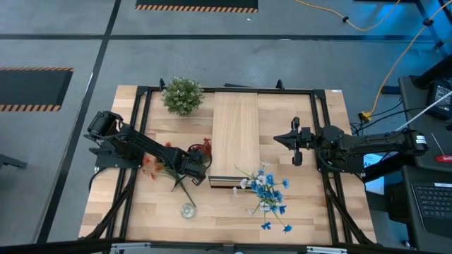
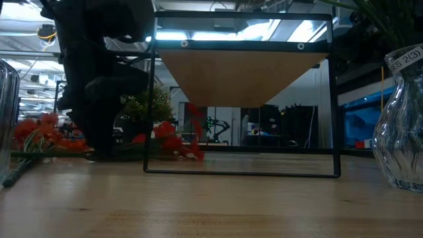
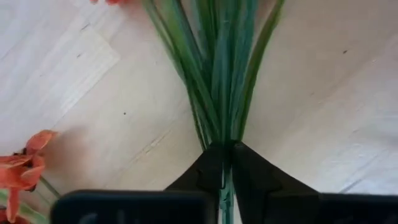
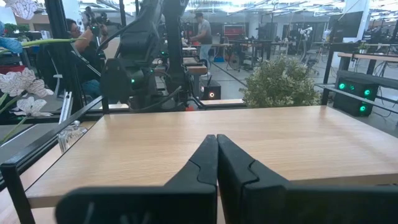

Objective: Pick and place flowers into a vace then onto a shelf
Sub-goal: Put the red flowers into the left transparent flower vase

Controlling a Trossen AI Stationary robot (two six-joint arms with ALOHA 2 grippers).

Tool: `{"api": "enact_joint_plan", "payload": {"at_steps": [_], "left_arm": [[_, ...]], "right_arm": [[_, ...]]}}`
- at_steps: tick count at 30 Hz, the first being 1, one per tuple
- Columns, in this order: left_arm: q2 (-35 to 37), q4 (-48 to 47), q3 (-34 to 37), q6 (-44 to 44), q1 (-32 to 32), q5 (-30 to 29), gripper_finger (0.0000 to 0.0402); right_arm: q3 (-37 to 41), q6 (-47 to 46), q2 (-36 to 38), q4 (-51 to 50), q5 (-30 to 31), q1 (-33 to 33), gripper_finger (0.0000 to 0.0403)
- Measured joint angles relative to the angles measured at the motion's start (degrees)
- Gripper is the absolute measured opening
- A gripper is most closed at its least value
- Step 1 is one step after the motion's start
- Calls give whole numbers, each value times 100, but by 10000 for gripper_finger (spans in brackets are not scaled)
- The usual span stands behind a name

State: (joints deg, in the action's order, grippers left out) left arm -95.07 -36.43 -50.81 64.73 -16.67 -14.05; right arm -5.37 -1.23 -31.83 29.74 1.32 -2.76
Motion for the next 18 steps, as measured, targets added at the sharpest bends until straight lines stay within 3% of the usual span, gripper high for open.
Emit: {"api": "enact_joint_plan", "payload": {"at_steps": [10,18], "left_arm": [[-12,-3,-6,4,-9,-35,6],[646,-407,2,334,-55,-387,5]], "right_arm": [[0,0,0,-4,0,0,0],[0,0,-2,-34,0,-2,0]]}}
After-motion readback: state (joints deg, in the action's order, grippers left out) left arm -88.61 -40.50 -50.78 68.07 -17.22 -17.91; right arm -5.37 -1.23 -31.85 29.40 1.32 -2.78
